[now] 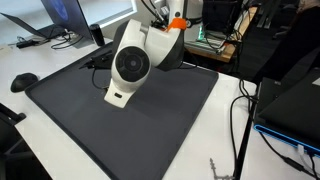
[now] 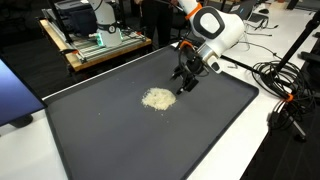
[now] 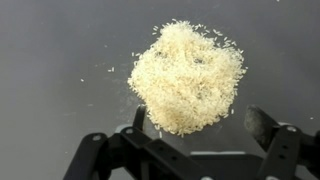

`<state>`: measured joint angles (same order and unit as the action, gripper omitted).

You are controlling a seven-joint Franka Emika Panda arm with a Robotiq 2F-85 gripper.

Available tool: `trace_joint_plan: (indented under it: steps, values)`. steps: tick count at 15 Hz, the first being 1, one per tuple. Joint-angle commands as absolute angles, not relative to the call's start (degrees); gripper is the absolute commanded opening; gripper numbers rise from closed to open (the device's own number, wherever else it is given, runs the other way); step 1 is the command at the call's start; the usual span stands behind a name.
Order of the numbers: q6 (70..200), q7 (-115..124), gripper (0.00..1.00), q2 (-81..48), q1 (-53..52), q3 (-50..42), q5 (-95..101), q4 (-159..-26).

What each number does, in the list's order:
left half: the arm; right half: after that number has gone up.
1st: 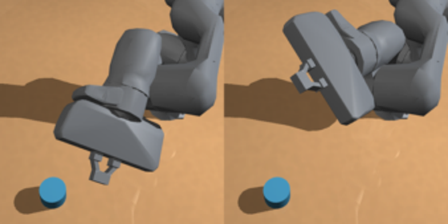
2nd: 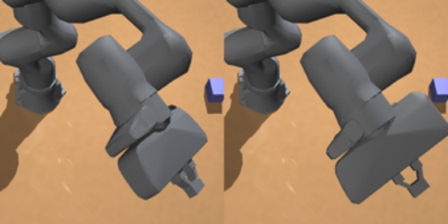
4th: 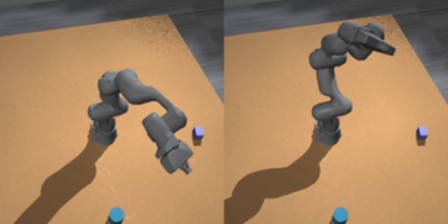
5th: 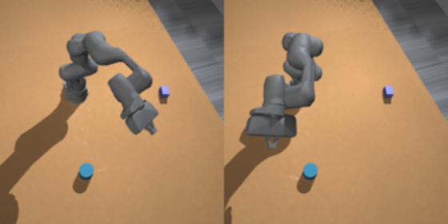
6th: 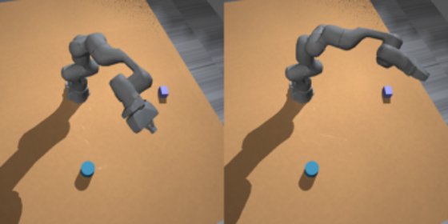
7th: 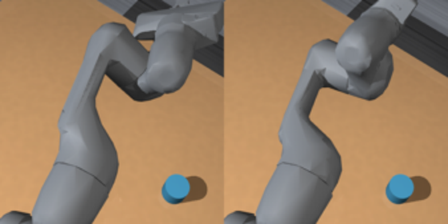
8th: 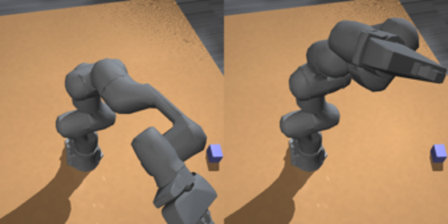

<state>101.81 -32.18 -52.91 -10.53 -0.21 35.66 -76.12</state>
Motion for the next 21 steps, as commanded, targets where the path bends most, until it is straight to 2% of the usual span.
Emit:
trace_joint_plan:
  steps: [1,12,21]
  values:
    - [100.44,-34.93,1.0,-55.21,-7.39,1.19,33.27,-69.06]
    - [104.24,-46.56,1.0,-53.14,6.55,6.29,10.64,-64.9]
    - [97.9,-59.85,1.0,-54.1,12.93,7.2,-0.73,-63.37]
